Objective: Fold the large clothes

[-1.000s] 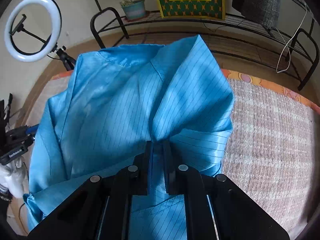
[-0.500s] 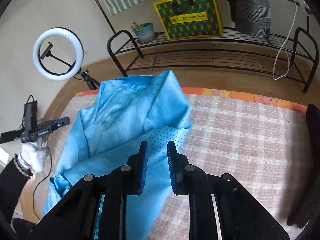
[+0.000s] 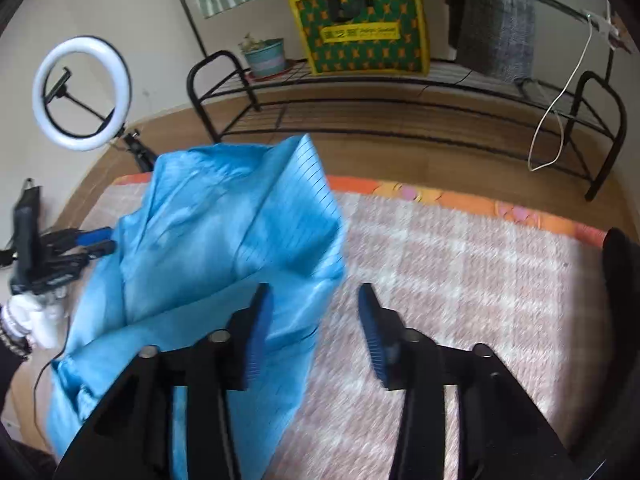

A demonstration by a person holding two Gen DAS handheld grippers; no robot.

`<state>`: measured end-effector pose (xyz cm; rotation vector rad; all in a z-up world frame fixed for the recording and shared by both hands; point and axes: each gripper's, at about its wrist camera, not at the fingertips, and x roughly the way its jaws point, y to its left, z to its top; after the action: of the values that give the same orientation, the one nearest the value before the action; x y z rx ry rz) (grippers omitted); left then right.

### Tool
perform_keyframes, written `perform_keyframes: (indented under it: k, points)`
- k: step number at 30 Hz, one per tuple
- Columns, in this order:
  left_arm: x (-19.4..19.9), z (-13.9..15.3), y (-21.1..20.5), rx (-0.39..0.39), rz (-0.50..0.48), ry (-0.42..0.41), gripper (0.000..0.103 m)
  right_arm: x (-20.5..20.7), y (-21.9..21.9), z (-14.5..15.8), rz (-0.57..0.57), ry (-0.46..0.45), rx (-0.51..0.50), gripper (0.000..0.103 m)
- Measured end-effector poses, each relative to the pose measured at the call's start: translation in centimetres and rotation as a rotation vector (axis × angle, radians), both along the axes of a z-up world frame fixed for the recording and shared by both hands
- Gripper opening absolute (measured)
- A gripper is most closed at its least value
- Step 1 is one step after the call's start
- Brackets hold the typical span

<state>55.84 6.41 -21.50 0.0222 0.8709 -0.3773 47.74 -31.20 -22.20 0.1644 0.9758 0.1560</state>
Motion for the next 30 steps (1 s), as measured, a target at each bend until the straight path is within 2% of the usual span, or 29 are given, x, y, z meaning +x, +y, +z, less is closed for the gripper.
perform_keyframes:
  k: [1,2,6,8,11,16,17,18,19,20,21,25,30]
  points:
    - [1.0,0.5,0.4,-0.038,0.019,0.008,0.053,0.3,-0.4,-0.1,-0.014,-0.014,0.002,0.055]
    - [2.1,0.7,0.5,-0.063,0.027,0.019,0.056,0.8,-0.7,-0.2,-0.024,-0.022,0.011,0.055]
    - [6.4,1.2,-0.4,-0.181,0.034,0.083,0.056,3.6,-1.3,-0.5,-0.014,-0.013,0.094,0.056]
    - [8.4,0.9,-1.2,-0.241,0.008,0.152,0.057,5.0,-1.4,-0.4,0.007,-0.010,0.162,0.057]
    - [10.4,0.0,-2.1,-0.234,0.028,0.194,0.057,7.4,-1.0,-0.6,0.040,0.003,0.208,0.057]
    - [12.4,-2.1,-3.0,-0.267,0.063,0.267,0.057,10.1,0.4,-1.7,0.045,0.055,0.192,0.057]
    - [12.8,-2.5,-3.4,-0.259,0.064,0.277,0.056,10.3,0.7,-1.9,0.049,0.061,0.200,0.056]
    - [12.8,-2.7,-3.9,-0.253,0.060,0.273,0.050,10.5,1.0,-2.0,0.054,0.061,0.207,0.049]
    - [12.8,-2.7,-4.3,-0.243,0.049,0.264,0.028,10.8,1.3,-2.1,0.059,0.062,0.210,0.032]
    - [12.7,-2.6,-4.7,-0.222,0.043,0.247,0.007,11.0,1.6,-2.1,0.065,0.063,0.208,0.022]
    - [12.5,-2.3,-5.0,-0.209,0.038,0.231,0.006,11.2,1.9,-2.2,0.068,0.067,0.208,0.005]
    - [10.8,0.5,-5.9,-0.166,0.000,0.120,0.000,10.7,3.3,-0.6,0.083,0.009,0.138,0.002]
    - [8.1,4.8,-5.0,-0.201,-0.005,0.042,0.000,8.4,4.6,3.4,0.120,-0.076,0.107,0.001]
